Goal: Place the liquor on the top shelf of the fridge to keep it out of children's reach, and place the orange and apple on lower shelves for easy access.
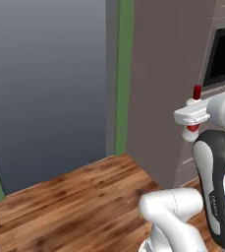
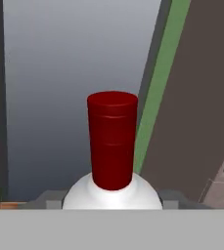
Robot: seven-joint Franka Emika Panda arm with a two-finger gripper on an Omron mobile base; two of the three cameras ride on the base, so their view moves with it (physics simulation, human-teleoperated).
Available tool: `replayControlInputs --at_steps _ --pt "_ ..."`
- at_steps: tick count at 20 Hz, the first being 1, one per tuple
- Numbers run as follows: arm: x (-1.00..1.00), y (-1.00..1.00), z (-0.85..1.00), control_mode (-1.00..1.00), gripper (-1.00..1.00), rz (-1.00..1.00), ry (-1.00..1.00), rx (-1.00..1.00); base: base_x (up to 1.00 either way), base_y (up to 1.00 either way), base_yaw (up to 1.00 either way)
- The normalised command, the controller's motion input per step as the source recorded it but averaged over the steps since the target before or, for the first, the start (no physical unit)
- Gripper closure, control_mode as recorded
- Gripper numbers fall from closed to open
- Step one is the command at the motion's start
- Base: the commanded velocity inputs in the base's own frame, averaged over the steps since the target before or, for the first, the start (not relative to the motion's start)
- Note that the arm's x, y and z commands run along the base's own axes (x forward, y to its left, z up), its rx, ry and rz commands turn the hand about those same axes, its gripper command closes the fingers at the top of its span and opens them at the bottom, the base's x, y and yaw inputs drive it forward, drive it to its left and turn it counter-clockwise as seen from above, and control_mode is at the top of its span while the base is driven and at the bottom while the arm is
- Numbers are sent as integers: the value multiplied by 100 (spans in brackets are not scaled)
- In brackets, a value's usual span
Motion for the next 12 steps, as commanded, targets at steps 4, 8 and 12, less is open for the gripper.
replayControlInputs --at_steps 4,8,12 --pt "0 0 0 100 100 0 0 0 -99 51 60" --pt "0 0 0 100 100 0 0 0 -90 49 52" --pt "0 0 0 100 100 0 0 0 -78 43 45"
